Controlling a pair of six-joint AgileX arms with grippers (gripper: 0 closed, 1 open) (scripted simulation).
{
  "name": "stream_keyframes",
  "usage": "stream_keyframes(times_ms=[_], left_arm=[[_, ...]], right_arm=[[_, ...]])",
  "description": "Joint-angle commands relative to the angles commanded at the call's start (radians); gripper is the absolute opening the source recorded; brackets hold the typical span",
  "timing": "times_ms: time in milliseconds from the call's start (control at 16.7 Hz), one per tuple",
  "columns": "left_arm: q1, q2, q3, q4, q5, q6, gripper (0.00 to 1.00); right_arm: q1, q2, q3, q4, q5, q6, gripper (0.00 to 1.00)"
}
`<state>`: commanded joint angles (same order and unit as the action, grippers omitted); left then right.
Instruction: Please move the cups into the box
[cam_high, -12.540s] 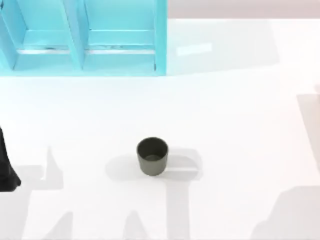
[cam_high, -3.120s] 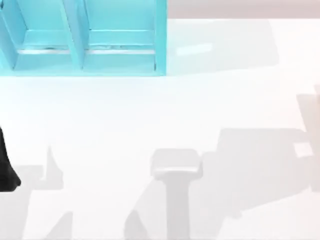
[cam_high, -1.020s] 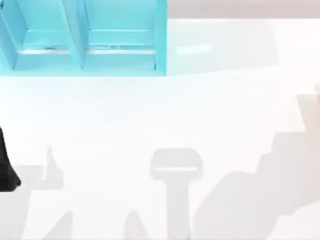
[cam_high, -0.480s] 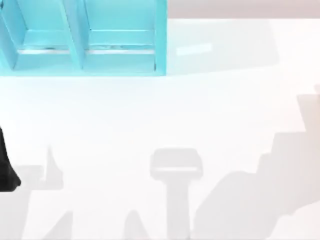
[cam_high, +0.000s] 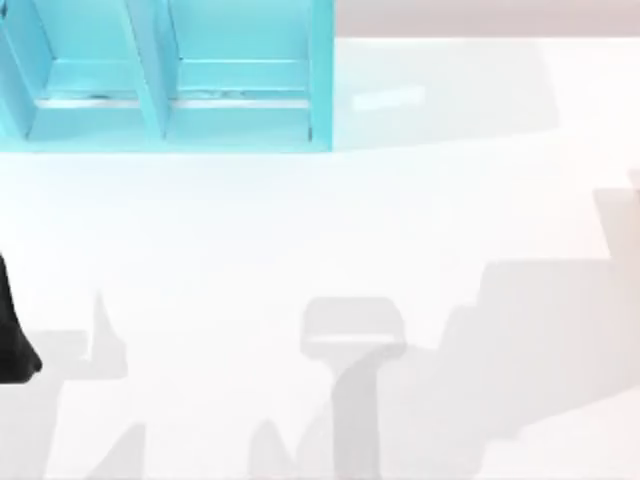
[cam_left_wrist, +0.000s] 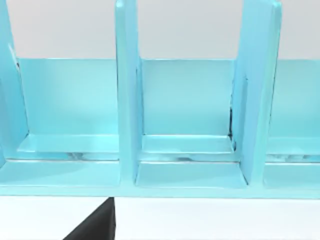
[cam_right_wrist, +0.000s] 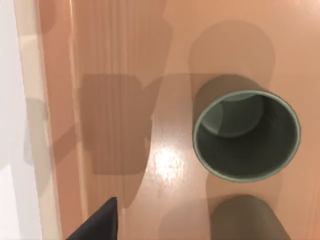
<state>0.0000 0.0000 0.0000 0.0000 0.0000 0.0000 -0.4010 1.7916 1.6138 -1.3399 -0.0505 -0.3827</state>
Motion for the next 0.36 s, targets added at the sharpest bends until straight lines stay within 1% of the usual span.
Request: stream_keyframes(times_ms=[180,360], left_arm=[[0.0,0.0,0.0,0.0,0.0,0.0,1.0],[0.0,0.0,0.0,0.0,0.0,0.0,1.0]], right_arm=[[0.001,0.0,0.118,-0.119,0.001,-0.002,1.0],[0.001,0.0,0.167,-0.169,0.002,-0.002,1.0]])
